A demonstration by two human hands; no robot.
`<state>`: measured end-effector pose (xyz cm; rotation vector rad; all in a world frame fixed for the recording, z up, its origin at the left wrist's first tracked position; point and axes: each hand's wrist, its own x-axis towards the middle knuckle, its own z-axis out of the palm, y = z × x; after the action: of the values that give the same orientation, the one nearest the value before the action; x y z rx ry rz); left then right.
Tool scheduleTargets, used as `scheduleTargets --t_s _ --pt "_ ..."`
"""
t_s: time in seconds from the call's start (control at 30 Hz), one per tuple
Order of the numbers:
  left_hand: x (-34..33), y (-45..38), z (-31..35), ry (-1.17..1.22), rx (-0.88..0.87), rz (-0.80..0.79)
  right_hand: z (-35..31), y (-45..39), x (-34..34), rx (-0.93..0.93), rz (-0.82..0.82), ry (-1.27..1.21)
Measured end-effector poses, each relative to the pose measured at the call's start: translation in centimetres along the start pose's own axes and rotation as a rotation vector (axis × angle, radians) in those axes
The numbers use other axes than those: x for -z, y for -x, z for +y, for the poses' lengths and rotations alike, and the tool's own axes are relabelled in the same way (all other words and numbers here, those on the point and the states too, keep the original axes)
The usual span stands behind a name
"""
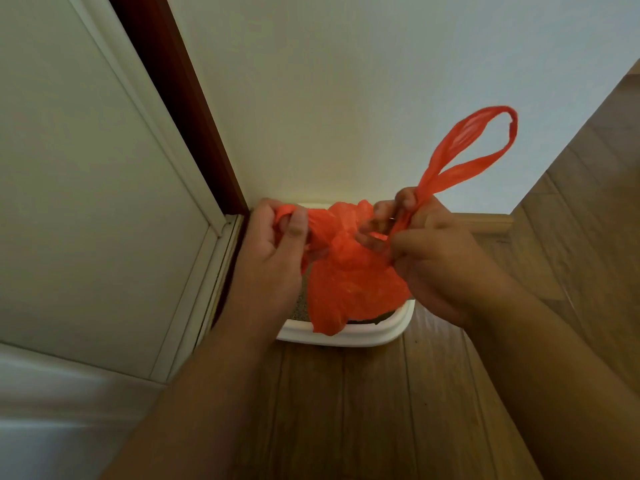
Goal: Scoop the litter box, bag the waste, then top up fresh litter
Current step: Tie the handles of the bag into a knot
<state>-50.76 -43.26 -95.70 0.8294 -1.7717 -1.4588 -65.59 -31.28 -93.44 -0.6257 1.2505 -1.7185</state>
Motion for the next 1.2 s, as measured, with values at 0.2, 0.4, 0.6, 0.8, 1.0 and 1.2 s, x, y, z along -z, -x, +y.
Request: scheduleTargets --t_s 0.2,0.4,0.6,0.8,1.0,1.2 --pt "-0.7 0.3 0.2 0.122 0.008 -0.005 0.7 0.6 -0.8 0.031 -0.103 0.107" --pt "-1.0 0.6 0.9 0.38 0.059 -0.029 1.2 0.6 -1.1 0.184 0.051 0.643" --pt "-0.7 0.2 1.3 0.523 0.12 0.061 1.5 0.9 -1.6 0.113 0.042 0.53" --pt "-0.9 0.2 1.5 0.628 0.182 0.076 2.7 1.2 -2.6 0.044 -0.218 0.65" --pt "-1.3 0.3 0.7 0.478 0.243 0.035 3.0 0.7 -2.2 0.052 -0.202 0.685" --pt "-1.6 1.5 -0.9 0.147 0.384 -0.069 2.5 0.2 -1.2 -0.001 -0.007 0.521"
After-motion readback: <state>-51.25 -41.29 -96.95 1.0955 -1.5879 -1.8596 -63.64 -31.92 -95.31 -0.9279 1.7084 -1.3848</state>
